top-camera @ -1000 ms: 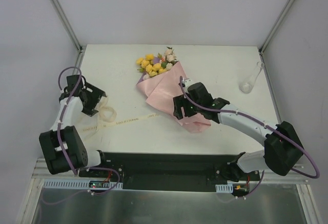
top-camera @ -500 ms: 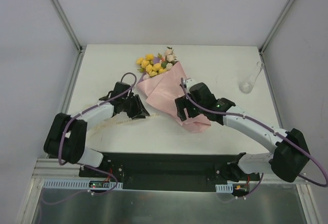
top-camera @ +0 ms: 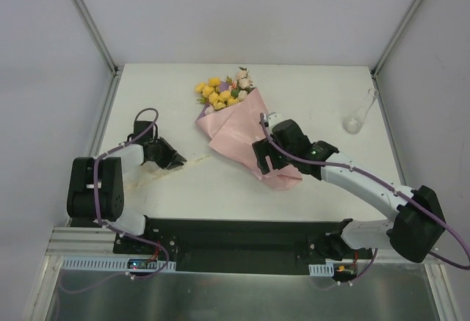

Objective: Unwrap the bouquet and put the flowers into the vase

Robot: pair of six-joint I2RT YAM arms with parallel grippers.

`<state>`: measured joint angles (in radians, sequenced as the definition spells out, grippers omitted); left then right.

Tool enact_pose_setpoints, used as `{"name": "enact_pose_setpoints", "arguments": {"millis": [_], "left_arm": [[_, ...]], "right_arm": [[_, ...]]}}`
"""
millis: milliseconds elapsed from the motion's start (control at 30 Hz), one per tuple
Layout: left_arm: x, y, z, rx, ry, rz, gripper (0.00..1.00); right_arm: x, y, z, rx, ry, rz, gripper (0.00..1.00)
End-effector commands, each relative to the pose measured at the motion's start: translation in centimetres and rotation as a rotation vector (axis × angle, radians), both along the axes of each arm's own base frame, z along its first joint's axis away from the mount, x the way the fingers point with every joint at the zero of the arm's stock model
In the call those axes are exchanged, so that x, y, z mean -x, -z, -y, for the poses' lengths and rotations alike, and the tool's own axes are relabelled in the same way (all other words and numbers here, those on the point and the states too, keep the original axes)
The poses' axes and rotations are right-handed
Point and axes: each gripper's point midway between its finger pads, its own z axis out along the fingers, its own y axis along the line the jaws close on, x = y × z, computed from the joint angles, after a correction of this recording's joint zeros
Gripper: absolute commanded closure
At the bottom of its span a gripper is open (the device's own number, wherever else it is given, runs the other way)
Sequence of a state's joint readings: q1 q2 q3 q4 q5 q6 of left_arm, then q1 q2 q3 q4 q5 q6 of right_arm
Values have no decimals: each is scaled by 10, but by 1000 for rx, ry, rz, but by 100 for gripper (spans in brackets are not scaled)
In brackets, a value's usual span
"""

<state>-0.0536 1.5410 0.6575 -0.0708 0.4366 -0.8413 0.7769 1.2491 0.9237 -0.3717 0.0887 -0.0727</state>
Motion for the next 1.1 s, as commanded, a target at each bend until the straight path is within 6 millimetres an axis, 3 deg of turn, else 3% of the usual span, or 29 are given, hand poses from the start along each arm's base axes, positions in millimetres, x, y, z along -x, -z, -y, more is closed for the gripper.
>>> {"name": "enact_pose_setpoints", "arguments": {"millis": [0, 67, 167, 267, 300, 367, 400, 433, 467, 500, 600, 667, 900, 1067], "left_arm": [[4, -6, -38, -78, -92, -2, 77], [-2, -21, -40, -94, -82, 39, 73], [-10, -46, -44, -120, -74, 123, 68], [-16, -84, -36, -120, -18, 278, 48], [-18, -95, -29, -116, 19, 323, 39], [-17, -118, 2, -77, 142, 402, 34], [-17, -125, 13, -59, 180, 416, 31], [-15, -132, 36, -34, 250, 428, 30], [-13, -136, 49, -11, 291, 434, 29], [-14, -139, 59, 2, 318, 441, 29], [-18, -137, 98, 48, 387, 444, 29], [-19, -123, 115, 72, 398, 407, 29], [-43, -80, 134, 158, 309, 271, 28], [-76, -77, 136, 193, 228, 272, 28]], "right_arm": [[-6, 3, -8, 78, -54, 12, 12], [-7, 10, -11, 156, -88, 19, 11], [-12, 21, -2, 261, -36, 4, 11], [-19, 20, 5, 236, 25, -19, 11], [-16, 23, -2, 165, 23, -50, 10], [-26, 18, 4, 67, 75, -76, 9], [-26, 15, -3, -9, 71, -108, 8], [-26, 16, -3, -44, 74, -134, 8], [-34, 16, 4, -71, 104, -151, 8], [-34, 15, -2, -119, 86, -178, 8], [-43, 23, 2, -203, 134, -252, 8], [-43, 36, 8, -227, 176, -305, 8], [-33, 66, 12, -155, 204, -327, 8], [-27, 69, -25, -173, 131, -346, 9]]}}
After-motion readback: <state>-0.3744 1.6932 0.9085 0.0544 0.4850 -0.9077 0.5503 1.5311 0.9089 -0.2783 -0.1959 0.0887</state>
